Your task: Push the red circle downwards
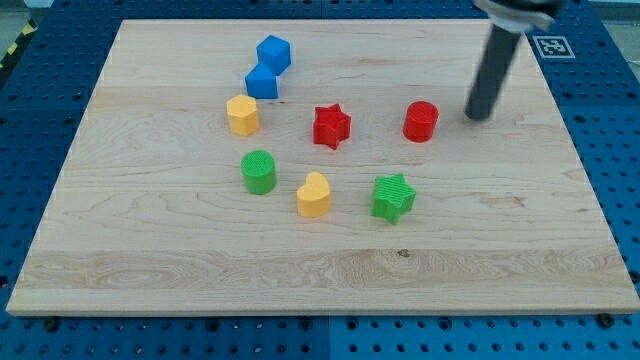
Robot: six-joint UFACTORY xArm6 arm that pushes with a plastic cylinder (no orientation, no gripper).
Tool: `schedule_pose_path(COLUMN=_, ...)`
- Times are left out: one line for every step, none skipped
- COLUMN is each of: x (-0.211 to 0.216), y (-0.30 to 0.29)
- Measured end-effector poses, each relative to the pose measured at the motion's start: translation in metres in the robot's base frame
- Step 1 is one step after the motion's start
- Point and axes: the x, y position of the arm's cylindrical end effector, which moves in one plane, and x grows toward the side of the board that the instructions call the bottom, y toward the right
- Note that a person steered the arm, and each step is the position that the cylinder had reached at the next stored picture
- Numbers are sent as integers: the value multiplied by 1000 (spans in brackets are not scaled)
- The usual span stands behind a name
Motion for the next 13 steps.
schedule_pose_path(x=36, y=-3)
schedule_pose_path(x=48, y=-58)
schedule_pose_path(x=48, y=-108)
schedule_pose_path(x=48, y=-109)
schedule_pose_path(x=48, y=-109)
schedule_pose_path(x=42, y=-116)
schedule_pose_path(x=5, y=-135)
schedule_pose_path(x=-33, y=-143)
schedule_pose_path(x=-41, y=-121)
schedule_pose_path(x=-20, y=-93)
schedule_pose_path(x=0, y=-65)
schedule_pose_path(x=20, y=-45)
schedule_pose_path(x=37, y=-44)
